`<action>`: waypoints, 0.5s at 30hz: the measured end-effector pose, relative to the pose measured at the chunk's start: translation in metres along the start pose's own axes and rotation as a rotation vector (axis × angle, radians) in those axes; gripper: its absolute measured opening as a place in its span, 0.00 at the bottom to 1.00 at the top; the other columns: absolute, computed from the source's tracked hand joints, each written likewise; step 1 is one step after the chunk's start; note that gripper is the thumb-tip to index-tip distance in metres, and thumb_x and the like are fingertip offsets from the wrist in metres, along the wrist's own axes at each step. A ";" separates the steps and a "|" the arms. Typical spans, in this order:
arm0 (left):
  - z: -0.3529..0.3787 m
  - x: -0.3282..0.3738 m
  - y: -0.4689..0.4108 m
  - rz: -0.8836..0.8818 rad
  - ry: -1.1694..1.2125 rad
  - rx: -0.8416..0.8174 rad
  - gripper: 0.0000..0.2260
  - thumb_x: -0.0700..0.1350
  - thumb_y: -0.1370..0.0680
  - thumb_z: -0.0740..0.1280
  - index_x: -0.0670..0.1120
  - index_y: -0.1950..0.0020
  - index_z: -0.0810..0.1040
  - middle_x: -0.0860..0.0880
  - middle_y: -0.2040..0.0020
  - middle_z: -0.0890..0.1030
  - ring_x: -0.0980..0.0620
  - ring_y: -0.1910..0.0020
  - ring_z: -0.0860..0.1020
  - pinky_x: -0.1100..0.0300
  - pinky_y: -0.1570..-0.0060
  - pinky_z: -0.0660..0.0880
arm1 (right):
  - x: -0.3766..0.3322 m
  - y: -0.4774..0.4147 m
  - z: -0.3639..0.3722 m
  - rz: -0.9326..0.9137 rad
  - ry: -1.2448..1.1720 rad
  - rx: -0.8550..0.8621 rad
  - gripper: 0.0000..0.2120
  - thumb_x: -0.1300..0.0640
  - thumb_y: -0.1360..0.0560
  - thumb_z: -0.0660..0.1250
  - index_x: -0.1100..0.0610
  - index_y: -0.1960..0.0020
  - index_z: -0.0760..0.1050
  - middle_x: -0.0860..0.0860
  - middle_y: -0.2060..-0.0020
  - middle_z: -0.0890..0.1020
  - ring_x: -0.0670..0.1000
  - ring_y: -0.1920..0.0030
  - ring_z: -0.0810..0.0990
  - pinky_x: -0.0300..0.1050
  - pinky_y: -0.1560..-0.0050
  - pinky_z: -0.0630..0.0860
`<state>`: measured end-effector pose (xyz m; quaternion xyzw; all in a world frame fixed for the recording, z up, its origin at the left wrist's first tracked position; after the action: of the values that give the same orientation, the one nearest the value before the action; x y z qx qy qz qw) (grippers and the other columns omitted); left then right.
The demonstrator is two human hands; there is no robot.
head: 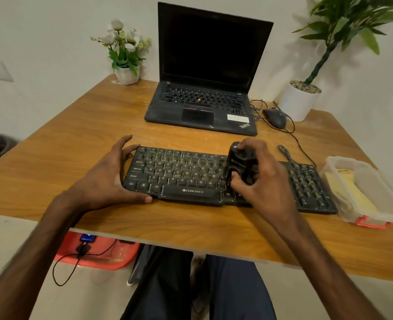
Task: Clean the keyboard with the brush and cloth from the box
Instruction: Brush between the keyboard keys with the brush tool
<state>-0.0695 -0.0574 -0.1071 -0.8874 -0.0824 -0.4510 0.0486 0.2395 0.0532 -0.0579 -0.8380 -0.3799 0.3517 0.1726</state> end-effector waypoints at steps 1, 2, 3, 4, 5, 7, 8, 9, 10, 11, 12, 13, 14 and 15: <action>0.000 0.000 0.000 -0.002 -0.010 0.000 0.68 0.66 0.50 0.82 0.62 0.21 0.43 0.59 0.22 0.60 0.61 0.26 0.59 0.54 0.25 0.57 | -0.005 0.004 0.003 -0.040 -0.003 -0.029 0.29 0.61 0.28 0.74 0.46 0.35 0.62 0.50 0.40 0.76 0.46 0.44 0.77 0.48 0.51 0.84; 0.000 0.000 0.000 0.000 -0.024 0.001 0.68 0.67 0.50 0.82 0.62 0.21 0.43 0.59 0.21 0.60 0.61 0.26 0.59 0.55 0.25 0.57 | -0.012 0.007 0.006 -0.067 -0.057 -0.058 0.29 0.61 0.28 0.73 0.46 0.35 0.63 0.48 0.41 0.75 0.46 0.44 0.78 0.46 0.51 0.83; 0.000 0.001 0.000 0.007 -0.036 0.003 0.68 0.67 0.50 0.81 0.62 0.21 0.43 0.58 0.21 0.60 0.61 0.26 0.60 0.55 0.25 0.57 | -0.019 0.009 0.008 -0.078 -0.145 -0.092 0.28 0.60 0.28 0.73 0.46 0.36 0.63 0.46 0.42 0.75 0.46 0.45 0.79 0.44 0.53 0.83; 0.000 0.002 0.000 0.012 -0.042 0.005 0.68 0.67 0.50 0.81 0.61 0.21 0.43 0.58 0.21 0.60 0.61 0.27 0.60 0.56 0.25 0.58 | -0.024 0.008 0.010 -0.089 -0.213 -0.123 0.28 0.60 0.29 0.73 0.45 0.36 0.63 0.44 0.43 0.74 0.46 0.45 0.79 0.42 0.54 0.83; 0.000 0.002 0.001 0.014 -0.045 0.006 0.68 0.67 0.50 0.81 0.61 0.21 0.43 0.58 0.21 0.60 0.61 0.27 0.60 0.55 0.25 0.58 | -0.027 0.005 0.012 -0.104 -0.246 -0.138 0.28 0.61 0.29 0.74 0.45 0.37 0.64 0.43 0.43 0.74 0.46 0.45 0.80 0.41 0.54 0.83; -0.001 0.002 0.001 0.008 -0.053 0.006 0.68 0.68 0.50 0.81 0.61 0.21 0.43 0.58 0.21 0.60 0.60 0.26 0.60 0.53 0.24 0.58 | -0.028 -0.001 0.013 -0.126 -0.249 -0.136 0.28 0.61 0.29 0.74 0.46 0.37 0.64 0.41 0.44 0.73 0.46 0.46 0.80 0.39 0.54 0.83; 0.000 0.002 0.002 0.009 -0.055 0.006 0.68 0.68 0.50 0.81 0.61 0.21 0.42 0.58 0.21 0.60 0.59 0.26 0.60 0.52 0.24 0.57 | -0.025 -0.004 0.012 -0.128 -0.235 -0.142 0.28 0.61 0.29 0.74 0.45 0.37 0.63 0.42 0.44 0.73 0.46 0.46 0.80 0.39 0.54 0.82; 0.000 0.002 0.002 0.009 -0.052 0.007 0.68 0.68 0.50 0.81 0.61 0.21 0.42 0.59 0.22 0.60 0.59 0.25 0.60 0.52 0.24 0.57 | -0.023 -0.006 0.010 -0.127 -0.219 -0.166 0.28 0.61 0.29 0.74 0.45 0.37 0.63 0.43 0.44 0.73 0.45 0.47 0.79 0.38 0.53 0.82; -0.001 0.002 0.002 0.007 -0.047 0.006 0.68 0.68 0.50 0.81 0.61 0.21 0.42 0.59 0.22 0.60 0.59 0.25 0.60 0.52 0.24 0.57 | -0.019 -0.007 0.006 -0.131 -0.196 -0.201 0.29 0.60 0.29 0.74 0.45 0.37 0.63 0.43 0.44 0.74 0.43 0.47 0.79 0.37 0.52 0.82; -0.001 0.003 0.002 0.005 -0.044 0.003 0.68 0.68 0.50 0.81 0.60 0.20 0.42 0.59 0.22 0.60 0.59 0.25 0.60 0.52 0.24 0.57 | -0.015 -0.008 0.002 -0.138 -0.161 -0.234 0.29 0.60 0.29 0.74 0.44 0.37 0.63 0.42 0.45 0.73 0.41 0.47 0.78 0.35 0.51 0.81; -0.001 0.003 0.002 0.005 -0.046 0.002 0.68 0.68 0.50 0.81 0.60 0.20 0.42 0.59 0.22 0.60 0.59 0.25 0.60 0.52 0.23 0.57 | -0.010 -0.009 -0.003 -0.149 -0.123 -0.262 0.29 0.60 0.29 0.75 0.44 0.37 0.63 0.40 0.45 0.72 0.38 0.48 0.77 0.32 0.50 0.79; -0.001 0.003 0.002 0.007 -0.049 0.003 0.68 0.68 0.50 0.80 0.60 0.20 0.42 0.58 0.22 0.60 0.58 0.25 0.60 0.51 0.23 0.57 | -0.005 -0.010 -0.009 -0.163 -0.096 -0.284 0.30 0.61 0.29 0.75 0.44 0.36 0.63 0.38 0.46 0.72 0.37 0.48 0.76 0.30 0.49 0.78; -0.001 0.003 0.002 0.006 -0.053 0.006 0.68 0.69 0.51 0.80 0.60 0.20 0.42 0.58 0.21 0.60 0.58 0.24 0.60 0.50 0.23 0.57 | -0.002 -0.012 -0.014 -0.185 -0.068 -0.302 0.30 0.61 0.30 0.75 0.45 0.36 0.64 0.37 0.46 0.71 0.38 0.49 0.77 0.30 0.49 0.78; -0.001 0.003 0.002 0.007 -0.056 0.008 0.68 0.69 0.51 0.80 0.60 0.20 0.42 0.58 0.21 0.60 0.57 0.24 0.60 0.50 0.23 0.57 | 0.000 -0.013 -0.018 -0.217 -0.038 -0.303 0.30 0.61 0.30 0.75 0.46 0.35 0.64 0.38 0.45 0.72 0.40 0.49 0.76 0.30 0.47 0.77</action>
<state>-0.0679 -0.0593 -0.1041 -0.8997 -0.0824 -0.4257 0.0514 0.2461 0.0612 -0.0380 -0.8016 -0.5199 0.2856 0.0742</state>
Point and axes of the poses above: each hand's wrist, its own y-axis away from the middle knuckle, its own z-axis out of the palm, x = y × z, the point moved 1 cm from there along -y, towards the middle knuckle
